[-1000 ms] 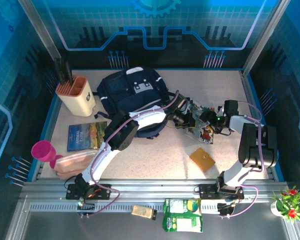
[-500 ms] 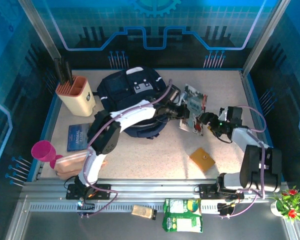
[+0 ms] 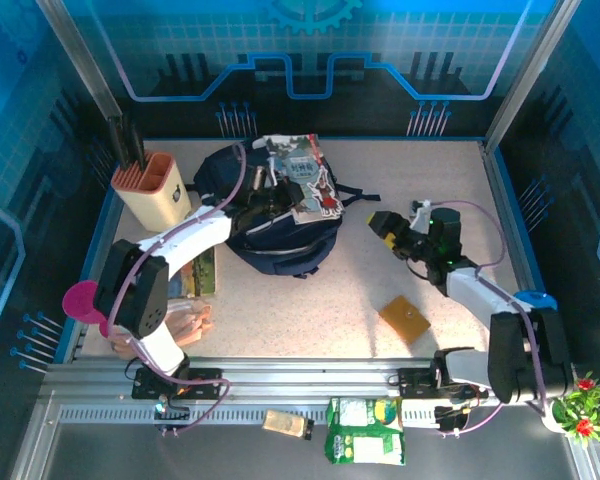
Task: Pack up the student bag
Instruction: Pass the book.
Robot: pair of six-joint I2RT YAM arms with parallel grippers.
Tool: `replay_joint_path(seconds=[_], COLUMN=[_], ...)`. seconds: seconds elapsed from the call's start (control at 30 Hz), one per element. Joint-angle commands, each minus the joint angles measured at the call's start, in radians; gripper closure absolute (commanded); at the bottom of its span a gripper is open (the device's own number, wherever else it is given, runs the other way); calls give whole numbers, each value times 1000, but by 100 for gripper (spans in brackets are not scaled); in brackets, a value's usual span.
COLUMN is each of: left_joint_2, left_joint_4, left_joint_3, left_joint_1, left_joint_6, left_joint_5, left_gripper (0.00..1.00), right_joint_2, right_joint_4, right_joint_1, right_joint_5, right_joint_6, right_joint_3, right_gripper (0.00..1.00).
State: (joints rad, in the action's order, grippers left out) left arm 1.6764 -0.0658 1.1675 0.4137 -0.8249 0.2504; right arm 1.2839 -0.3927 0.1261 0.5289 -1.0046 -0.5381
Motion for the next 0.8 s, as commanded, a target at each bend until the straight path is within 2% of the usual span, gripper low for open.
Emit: replay_joint_path(seconds=[0.0, 0.1, 0.27, 0.6, 0.77], left_joint_2=[-63, -61, -22, 31, 32], left_joint_4=[-294, -435, -579, -676, -691], left_joint_3=[-80, -140, -184, -194, -217], left_joint_1=[-14, -16, -15, -14, -13], left_joint_6=[-183, -284, -399, -472, -480], left_joint_5=[37, 50, 55, 63, 49], left_gripper=[100, 100, 100, 100, 100], right_joint_2=[66, 135, 245, 491, 527], right_joint_4=[-245, -407, -591, -757, -808], right_joint_1=[86, 160, 233, 292, 306], right_joint_5=[-24, -82, -153, -146, -176], right_joint_6=[-195, -339, -473, -554, -557], right_joint_3=[-5, -10, -51, -232, -240], right_gripper=[12, 13, 14, 24, 34])
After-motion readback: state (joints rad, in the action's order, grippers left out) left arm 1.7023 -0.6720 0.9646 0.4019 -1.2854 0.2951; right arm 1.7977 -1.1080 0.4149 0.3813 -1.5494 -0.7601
